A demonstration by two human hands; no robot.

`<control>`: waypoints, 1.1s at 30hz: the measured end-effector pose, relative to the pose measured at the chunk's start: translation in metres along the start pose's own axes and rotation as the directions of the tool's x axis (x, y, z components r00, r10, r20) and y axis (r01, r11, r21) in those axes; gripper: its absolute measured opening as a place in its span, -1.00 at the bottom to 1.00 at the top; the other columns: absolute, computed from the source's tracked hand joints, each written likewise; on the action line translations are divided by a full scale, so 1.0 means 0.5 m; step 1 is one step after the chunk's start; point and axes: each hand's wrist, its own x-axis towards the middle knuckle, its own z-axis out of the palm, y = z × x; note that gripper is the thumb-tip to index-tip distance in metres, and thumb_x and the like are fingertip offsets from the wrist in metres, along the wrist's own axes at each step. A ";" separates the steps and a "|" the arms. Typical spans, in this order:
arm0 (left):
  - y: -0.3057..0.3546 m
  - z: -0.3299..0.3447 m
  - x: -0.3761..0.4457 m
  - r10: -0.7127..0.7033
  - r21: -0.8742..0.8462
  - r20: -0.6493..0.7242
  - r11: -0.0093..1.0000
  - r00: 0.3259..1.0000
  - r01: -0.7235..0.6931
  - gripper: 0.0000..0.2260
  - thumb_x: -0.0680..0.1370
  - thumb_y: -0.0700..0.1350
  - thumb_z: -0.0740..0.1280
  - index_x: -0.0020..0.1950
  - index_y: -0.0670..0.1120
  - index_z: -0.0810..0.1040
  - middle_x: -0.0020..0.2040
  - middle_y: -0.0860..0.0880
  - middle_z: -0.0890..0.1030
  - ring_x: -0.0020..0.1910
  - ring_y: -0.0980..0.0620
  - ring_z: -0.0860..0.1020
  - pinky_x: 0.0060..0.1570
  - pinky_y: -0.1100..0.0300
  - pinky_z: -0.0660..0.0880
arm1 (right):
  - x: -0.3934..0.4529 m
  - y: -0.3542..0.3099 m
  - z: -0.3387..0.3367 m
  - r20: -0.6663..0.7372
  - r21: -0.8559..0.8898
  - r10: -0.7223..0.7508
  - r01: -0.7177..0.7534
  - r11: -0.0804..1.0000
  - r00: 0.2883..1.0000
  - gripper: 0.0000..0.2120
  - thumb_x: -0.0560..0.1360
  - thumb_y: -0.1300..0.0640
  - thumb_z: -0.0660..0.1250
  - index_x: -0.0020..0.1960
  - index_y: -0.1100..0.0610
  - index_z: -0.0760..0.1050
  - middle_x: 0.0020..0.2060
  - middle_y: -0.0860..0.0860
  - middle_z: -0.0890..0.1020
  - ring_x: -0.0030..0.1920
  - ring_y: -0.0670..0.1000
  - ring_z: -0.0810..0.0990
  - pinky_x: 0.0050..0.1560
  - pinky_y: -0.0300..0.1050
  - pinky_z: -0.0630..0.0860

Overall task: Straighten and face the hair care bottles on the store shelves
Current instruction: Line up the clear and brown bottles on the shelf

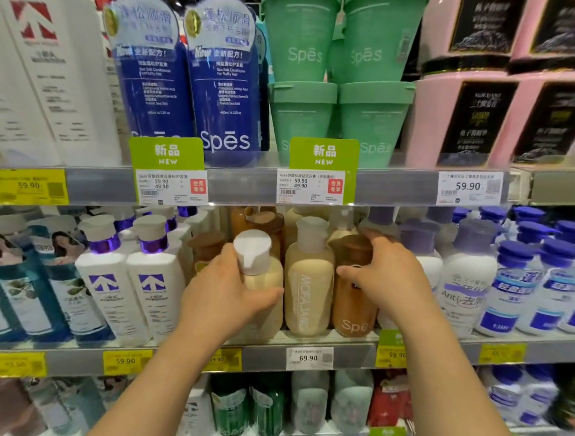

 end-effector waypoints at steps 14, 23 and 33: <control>0.029 -0.042 -0.047 0.164 -0.124 -0.104 0.976 0.981 -0.177 -0.36 0.17 0.45 0.39 0.12 0.14 0.42 -0.03 0.18 0.57 -0.05 0.06 0.56 -0.19 0.07 0.54 | -0.064 0.026 0.014 -0.129 0.141 -0.038 0.056 0.988 0.991 -0.31 0.32 -0.37 0.43 0.35 -0.11 0.39 0.20 -0.07 0.59 0.14 0.06 0.59 -0.01 0.04 0.57; 0.143 -0.087 -0.059 0.224 -0.328 -0.101 0.912 0.969 -0.246 -0.34 0.06 0.46 0.41 0.10 0.45 0.28 -0.16 0.46 0.45 -0.18 0.34 0.49 -0.23 0.30 0.44 | -0.117 0.053 -0.024 -0.177 0.654 0.114 0.030 0.756 0.978 -0.55 0.18 -0.17 0.64 0.01 -0.23 0.56 -0.10 -0.23 0.71 -0.05 -0.25 0.66 -0.02 0.00 0.67; 0.250 0.031 -0.031 0.164 -0.313 0.015 0.937 0.986 -0.152 -0.34 0.08 0.48 0.36 0.03 0.16 0.39 -0.06 0.14 0.60 -0.05 -0.05 0.60 -0.15 0.01 0.54 | -0.138 0.149 -0.178 -0.150 0.768 0.197 -0.011 0.640 0.969 -0.47 0.09 -0.12 0.64 0.02 -0.05 0.63 -0.14 -0.11 0.77 -0.12 -0.07 0.75 -0.14 -0.02 0.66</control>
